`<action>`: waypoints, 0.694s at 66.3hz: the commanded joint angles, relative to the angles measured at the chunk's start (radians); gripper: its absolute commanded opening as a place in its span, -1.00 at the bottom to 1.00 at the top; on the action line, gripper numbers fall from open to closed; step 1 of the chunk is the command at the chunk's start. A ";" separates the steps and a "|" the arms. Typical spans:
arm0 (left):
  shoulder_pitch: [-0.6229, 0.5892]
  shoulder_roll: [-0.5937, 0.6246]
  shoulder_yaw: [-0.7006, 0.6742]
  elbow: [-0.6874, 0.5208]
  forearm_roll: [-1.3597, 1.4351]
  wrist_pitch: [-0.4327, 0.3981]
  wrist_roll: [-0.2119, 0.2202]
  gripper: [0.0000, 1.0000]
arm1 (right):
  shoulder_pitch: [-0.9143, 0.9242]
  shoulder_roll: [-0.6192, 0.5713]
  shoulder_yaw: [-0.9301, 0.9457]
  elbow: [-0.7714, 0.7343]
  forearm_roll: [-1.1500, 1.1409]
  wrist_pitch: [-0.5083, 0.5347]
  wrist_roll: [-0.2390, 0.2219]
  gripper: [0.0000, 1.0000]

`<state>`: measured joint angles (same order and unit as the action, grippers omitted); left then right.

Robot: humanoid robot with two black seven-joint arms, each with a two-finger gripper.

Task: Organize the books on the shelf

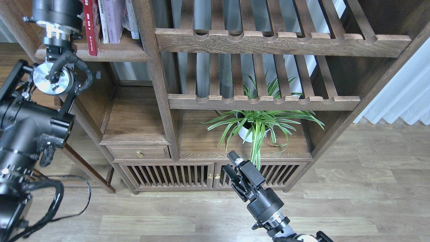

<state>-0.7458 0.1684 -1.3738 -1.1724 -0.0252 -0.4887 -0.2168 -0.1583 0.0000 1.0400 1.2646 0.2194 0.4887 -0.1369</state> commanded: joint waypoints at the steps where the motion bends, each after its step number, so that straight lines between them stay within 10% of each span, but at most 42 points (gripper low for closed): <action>1: 0.074 0.082 -0.033 -0.052 -0.024 0.000 0.000 0.94 | -0.001 0.000 -0.002 0.002 0.000 0.000 -0.001 0.84; 27: 0.307 0.327 0.120 -0.147 -0.128 0.000 0.155 0.92 | 0.020 0.000 0.008 0.015 0.000 0.000 0.000 0.88; 46: 0.382 0.454 0.351 -0.147 -0.124 0.000 0.177 0.91 | 0.019 0.000 0.002 0.050 -0.002 0.000 -0.003 0.93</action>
<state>-0.3742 0.5843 -1.1135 -1.3191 -0.1532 -0.4887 -0.0433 -0.1390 0.0000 1.0454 1.3050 0.2193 0.4887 -0.1375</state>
